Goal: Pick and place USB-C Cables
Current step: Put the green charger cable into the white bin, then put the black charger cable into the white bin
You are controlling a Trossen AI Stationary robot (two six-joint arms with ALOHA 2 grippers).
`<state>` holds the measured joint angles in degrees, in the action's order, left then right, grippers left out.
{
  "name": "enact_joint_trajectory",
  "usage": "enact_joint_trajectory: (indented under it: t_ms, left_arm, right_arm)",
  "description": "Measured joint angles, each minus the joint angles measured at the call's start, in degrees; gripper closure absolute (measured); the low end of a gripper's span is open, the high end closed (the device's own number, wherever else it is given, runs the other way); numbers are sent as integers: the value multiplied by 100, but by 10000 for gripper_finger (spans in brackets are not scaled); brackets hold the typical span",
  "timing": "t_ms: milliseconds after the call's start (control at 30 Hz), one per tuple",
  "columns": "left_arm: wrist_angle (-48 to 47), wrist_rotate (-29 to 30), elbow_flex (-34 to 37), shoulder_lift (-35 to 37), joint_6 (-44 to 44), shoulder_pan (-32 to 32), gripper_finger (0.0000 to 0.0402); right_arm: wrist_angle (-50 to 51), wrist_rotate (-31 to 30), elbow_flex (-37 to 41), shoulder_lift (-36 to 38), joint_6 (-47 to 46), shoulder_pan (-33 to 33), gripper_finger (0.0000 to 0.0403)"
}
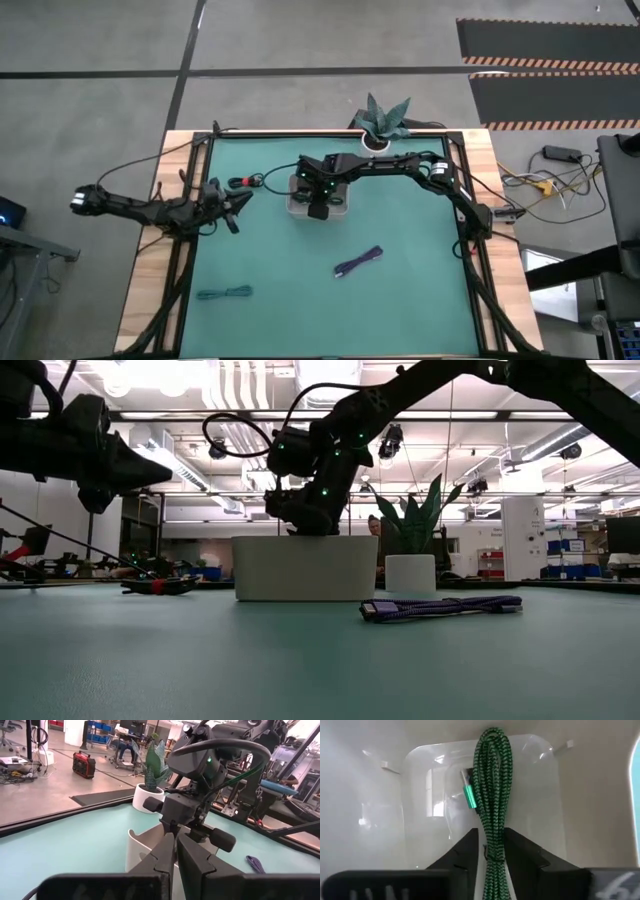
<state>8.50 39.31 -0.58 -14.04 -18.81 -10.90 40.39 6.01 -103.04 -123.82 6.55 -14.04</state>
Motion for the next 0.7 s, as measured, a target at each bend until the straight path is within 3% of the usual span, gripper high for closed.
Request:
enact_joint_trajectory:
  t_ms: [200,433,700]
  left_arm:
    - [1,0,0,-56,0,0,395]
    - [7,0,-6,-50,-39,1,395]
    - [24,-206,-272,-342,-711,-2,395]
  right_arm:
    - [63,-25,4,302,7,1,279]
    - [449,-21,34,1070,-208,75,270]
    - [-289,-13,1065,2200,-202,703,287]
